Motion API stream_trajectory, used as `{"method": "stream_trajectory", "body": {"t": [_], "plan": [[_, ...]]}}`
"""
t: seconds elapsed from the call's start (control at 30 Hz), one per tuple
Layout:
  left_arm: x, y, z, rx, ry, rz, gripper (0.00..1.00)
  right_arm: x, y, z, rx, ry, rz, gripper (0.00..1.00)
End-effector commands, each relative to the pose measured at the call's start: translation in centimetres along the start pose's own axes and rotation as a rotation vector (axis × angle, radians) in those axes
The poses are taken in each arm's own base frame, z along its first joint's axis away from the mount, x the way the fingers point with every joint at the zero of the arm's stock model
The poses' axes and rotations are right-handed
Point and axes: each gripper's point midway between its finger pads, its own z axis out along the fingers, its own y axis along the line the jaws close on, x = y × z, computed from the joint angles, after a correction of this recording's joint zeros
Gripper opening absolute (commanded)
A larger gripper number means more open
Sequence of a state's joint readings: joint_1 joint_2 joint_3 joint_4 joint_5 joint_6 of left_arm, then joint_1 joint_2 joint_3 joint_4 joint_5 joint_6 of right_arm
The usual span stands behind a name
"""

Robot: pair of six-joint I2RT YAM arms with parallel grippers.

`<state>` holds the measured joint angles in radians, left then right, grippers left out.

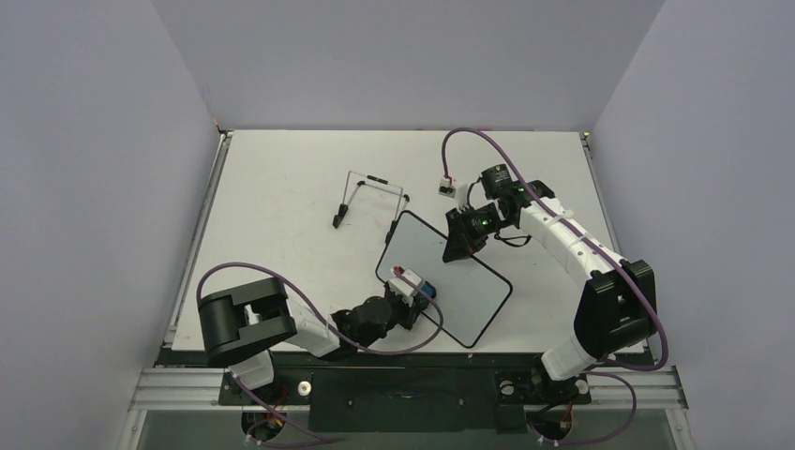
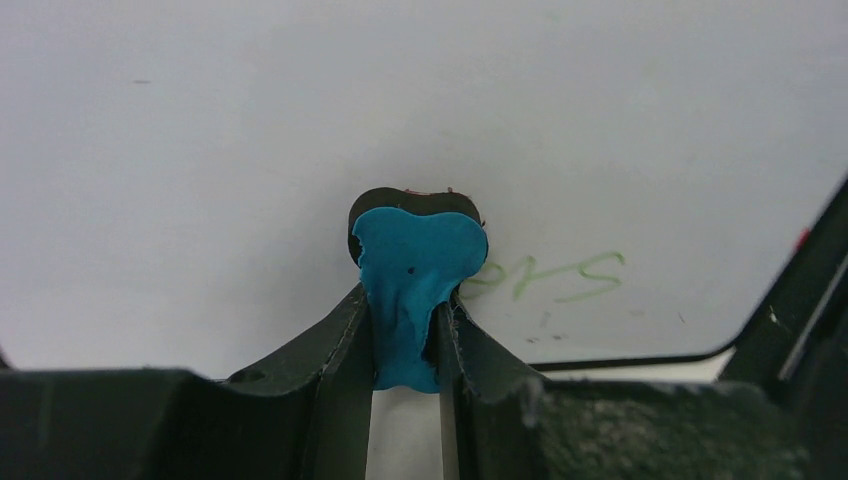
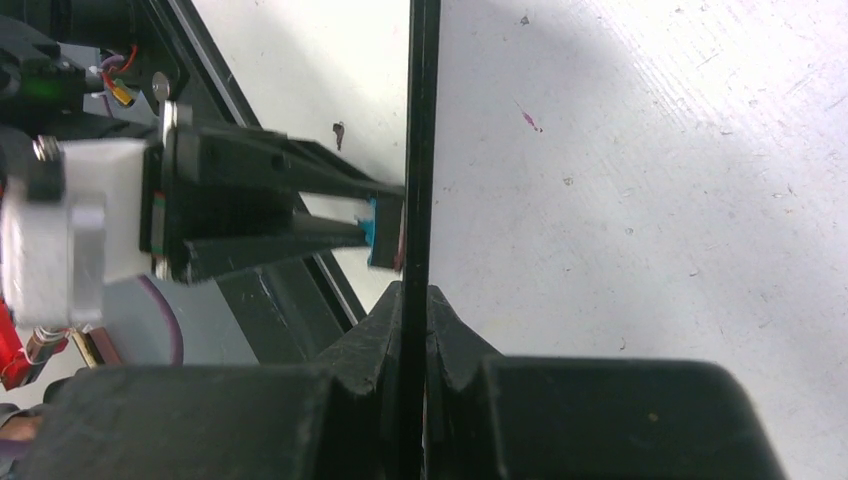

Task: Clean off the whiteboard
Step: Erase the whiteboard at the whiteboard stand.

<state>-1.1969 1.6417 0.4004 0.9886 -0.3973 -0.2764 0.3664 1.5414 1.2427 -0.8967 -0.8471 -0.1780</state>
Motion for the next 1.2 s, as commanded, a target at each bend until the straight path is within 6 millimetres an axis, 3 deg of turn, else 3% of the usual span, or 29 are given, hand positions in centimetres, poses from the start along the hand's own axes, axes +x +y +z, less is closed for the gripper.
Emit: {"method": "stream_trajectory", "body": {"t": [0.0, 0.13, 0.3, 0.4, 0.47, 0.67, 0.77, 0.97, 1.17], "plan": [[-0.9, -4.3, 0.7, 0.145, -0.020, 0.075, 0.00, -1.3, 3.8, -0.8, -0.153, -0.072, -0.056, 0.00], [-1.3, -2.7, 1.0, 0.042, -0.018, 0.081, 0.00, -1.3, 4.0, -1.0, -0.156, -0.077, -0.059, 0.00], [-1.5, 3.8, 0.4, -0.268, -0.004, -0.005, 0.00, -1.4, 4.0, -1.2, -0.157, -0.085, -0.062, 0.00], [-0.7, 5.7, 0.1, -0.335, 0.029, -0.059, 0.00, -1.5, 4.1, -1.2, -0.157, -0.087, -0.062, 0.00], [-0.4, 5.3, 0.0, -0.301, 0.027, -0.045, 0.00, -1.4, 4.1, -1.2, -0.156, -0.088, -0.061, 0.00], [-2.1, -0.5, 0.1, -0.056, -0.066, 0.056, 0.00, -1.4, 3.9, -1.1, -0.157, -0.084, -0.054, 0.00], [-2.8, -1.6, 0.2, -0.019, -0.084, 0.074, 0.00, -1.4, 3.8, -1.0, -0.153, -0.082, -0.049, 0.00], [-4.3, -1.2, -0.6, -0.026, -0.123, 0.022, 0.00, -1.4, 3.7, -0.9, -0.148, -0.081, -0.048, 0.00], [-5.0, 0.5, -1.6, 0.037, -0.139, -0.154, 0.00, -1.3, 3.6, -0.9, -0.147, -0.081, -0.057, 0.00]]}}
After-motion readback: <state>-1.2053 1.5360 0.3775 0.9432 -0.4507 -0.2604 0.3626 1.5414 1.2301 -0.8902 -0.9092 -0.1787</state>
